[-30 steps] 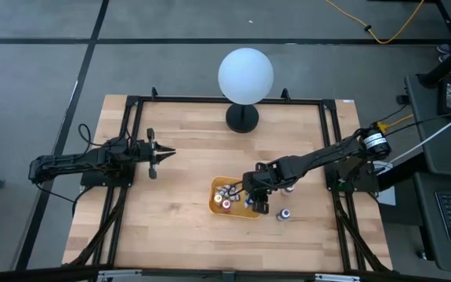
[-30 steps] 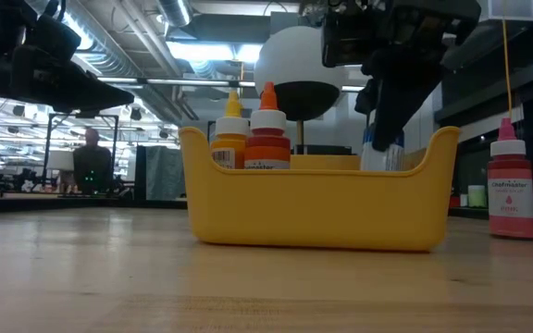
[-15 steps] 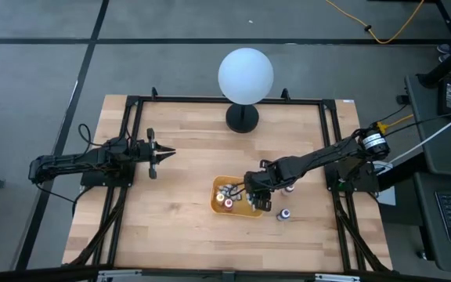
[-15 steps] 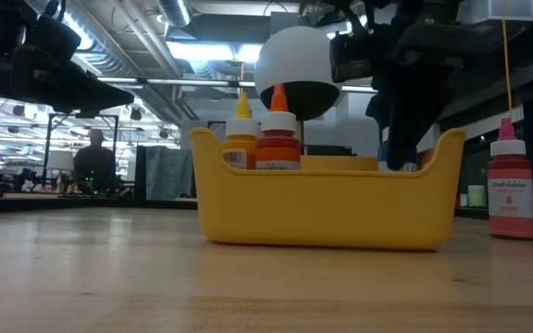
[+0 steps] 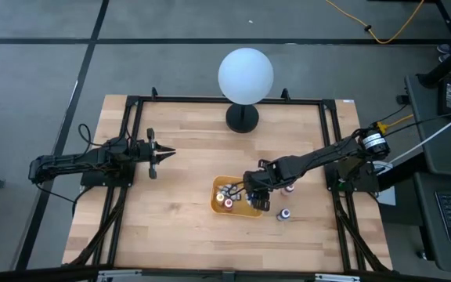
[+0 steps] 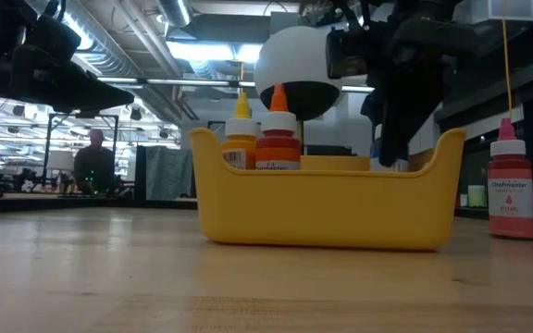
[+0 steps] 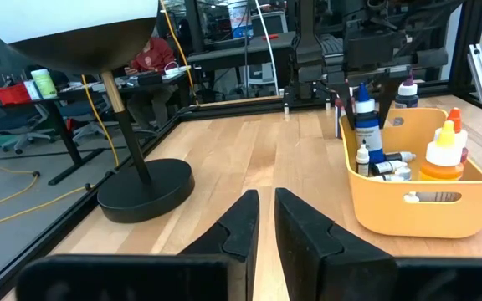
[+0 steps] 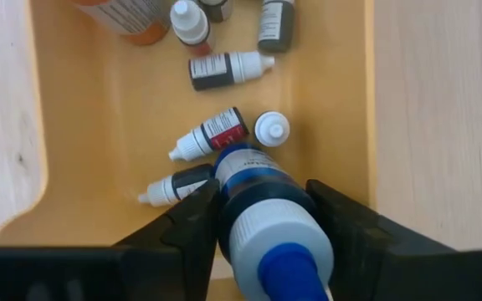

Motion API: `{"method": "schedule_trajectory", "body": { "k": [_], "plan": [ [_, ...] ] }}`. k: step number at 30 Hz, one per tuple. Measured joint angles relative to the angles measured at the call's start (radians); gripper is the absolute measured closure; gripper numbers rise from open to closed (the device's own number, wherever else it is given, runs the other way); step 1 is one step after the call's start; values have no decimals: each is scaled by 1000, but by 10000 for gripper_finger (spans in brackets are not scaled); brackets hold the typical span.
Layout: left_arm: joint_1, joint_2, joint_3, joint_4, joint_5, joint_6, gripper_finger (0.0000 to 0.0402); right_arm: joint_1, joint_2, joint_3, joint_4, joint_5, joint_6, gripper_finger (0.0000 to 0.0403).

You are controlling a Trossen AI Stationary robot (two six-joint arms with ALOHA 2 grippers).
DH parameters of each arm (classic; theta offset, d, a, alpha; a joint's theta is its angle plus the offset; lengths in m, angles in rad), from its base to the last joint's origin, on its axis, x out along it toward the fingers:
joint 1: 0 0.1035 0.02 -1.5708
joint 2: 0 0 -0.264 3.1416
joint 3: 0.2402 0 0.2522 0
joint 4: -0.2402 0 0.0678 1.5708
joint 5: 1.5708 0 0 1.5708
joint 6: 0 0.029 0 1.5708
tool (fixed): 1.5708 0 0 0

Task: Pick & Place food coloring
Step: Put the large blue food coloring bottle into the yellow bin

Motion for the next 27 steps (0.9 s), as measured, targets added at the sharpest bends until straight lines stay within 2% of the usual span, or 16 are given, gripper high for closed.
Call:
{"method": "schedule_trajectory", "body": {
  "k": [9,19,27],
  "plan": [
    [0,0,0,0,0,0,361,0,0,1,4,4,0,209],
    [0,0,0,0,0,0,364,0,-1,1,4,23,-2,171],
    [0,0,0,0,0,0,365,0,-2,1,3,24,1,167]
  ]
}}
